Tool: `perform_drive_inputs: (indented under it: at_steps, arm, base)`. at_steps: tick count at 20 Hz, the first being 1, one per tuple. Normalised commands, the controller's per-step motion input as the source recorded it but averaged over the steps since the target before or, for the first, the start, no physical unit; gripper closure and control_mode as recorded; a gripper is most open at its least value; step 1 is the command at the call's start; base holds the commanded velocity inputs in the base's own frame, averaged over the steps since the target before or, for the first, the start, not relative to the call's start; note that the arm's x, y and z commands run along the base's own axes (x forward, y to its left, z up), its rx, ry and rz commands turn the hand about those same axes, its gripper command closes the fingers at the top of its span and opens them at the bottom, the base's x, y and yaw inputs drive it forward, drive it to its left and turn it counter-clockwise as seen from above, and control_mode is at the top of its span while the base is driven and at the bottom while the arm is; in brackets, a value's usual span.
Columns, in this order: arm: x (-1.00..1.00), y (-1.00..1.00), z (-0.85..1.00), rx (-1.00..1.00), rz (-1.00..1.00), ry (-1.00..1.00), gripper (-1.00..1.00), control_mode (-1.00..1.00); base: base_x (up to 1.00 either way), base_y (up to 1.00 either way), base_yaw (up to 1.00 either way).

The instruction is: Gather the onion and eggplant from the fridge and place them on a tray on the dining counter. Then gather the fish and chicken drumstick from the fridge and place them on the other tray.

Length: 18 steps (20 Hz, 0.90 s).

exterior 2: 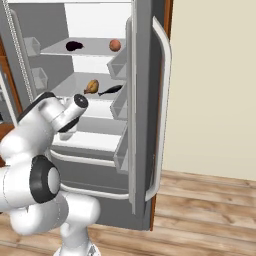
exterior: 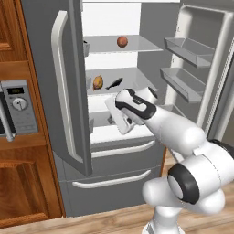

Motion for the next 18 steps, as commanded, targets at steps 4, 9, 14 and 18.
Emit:
perform_drive_inputs:
  at_steps: [4, 9, 14, 18]
  arm:
    - [0.05, 0.06, -0.35, 0.01, 0.0, -0.06, 1.0, -1.0]
    - [0.15, 0.17, -0.16, 0.02, 0.0, -0.04, 1.0, -1.0]
    - [0.31, 0.07, -0.13, 0.0, 0.0, -0.06, 1.0, -1.0]
    - [0.34, 0.0, -0.11, 0.0, 0.0, -0.04, 1.0, -1.0]
  base:
    - [0.0, 0.0, 0.0]
    - [0.0, 0.0, 0.0]
    - [0.0, 0.0, 0.0]
    - [0.0, 0.0, 0.0]
